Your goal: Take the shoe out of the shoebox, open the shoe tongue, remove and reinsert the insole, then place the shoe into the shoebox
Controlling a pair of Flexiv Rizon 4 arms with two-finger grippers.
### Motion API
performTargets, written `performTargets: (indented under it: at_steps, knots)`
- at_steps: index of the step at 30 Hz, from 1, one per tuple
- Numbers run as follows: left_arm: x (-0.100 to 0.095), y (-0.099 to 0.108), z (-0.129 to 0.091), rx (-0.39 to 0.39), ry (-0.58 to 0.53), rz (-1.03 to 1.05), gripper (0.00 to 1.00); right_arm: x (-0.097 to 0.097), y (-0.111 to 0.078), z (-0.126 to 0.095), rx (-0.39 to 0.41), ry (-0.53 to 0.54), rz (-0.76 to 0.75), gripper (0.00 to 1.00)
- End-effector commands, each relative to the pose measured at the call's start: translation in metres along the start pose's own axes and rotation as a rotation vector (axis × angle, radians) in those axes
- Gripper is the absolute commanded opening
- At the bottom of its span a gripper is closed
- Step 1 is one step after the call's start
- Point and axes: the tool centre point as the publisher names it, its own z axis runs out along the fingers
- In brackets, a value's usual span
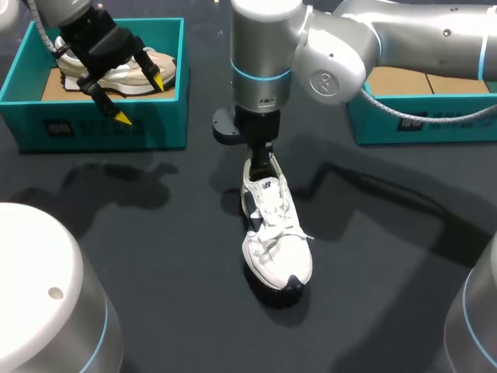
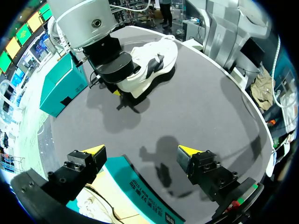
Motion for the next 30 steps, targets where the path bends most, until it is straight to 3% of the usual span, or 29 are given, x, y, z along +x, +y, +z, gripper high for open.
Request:
performTargets:
  at_steps: [1, 20, 27, 30]
  knots:
    - [0.0, 0.0, 0.0, -0.003, 0.001, 0.001, 1.0, 0.002, -0.004, -0.021, 0.008, 0.007, 0.014, 0.0]
    - [0.0, 0.0, 0.0, -0.003, 0.001, 0.001, 1.0, 0.009, -0.025, -0.075, 0.03, 0.041, 0.133, 0.0]
    - [0.0, 0.0, 0.0, -0.003, 0.001, 0.001, 1.0, 0.005, -0.022, -0.1, 0.03, 0.066, 0.154, 0.0]
    - [0.0, 0.0, 0.0, -0.003, 0.001, 0.001, 1.0, 0.005, -0.022, -0.1, 0.03, 0.066, 0.154, 0.0]
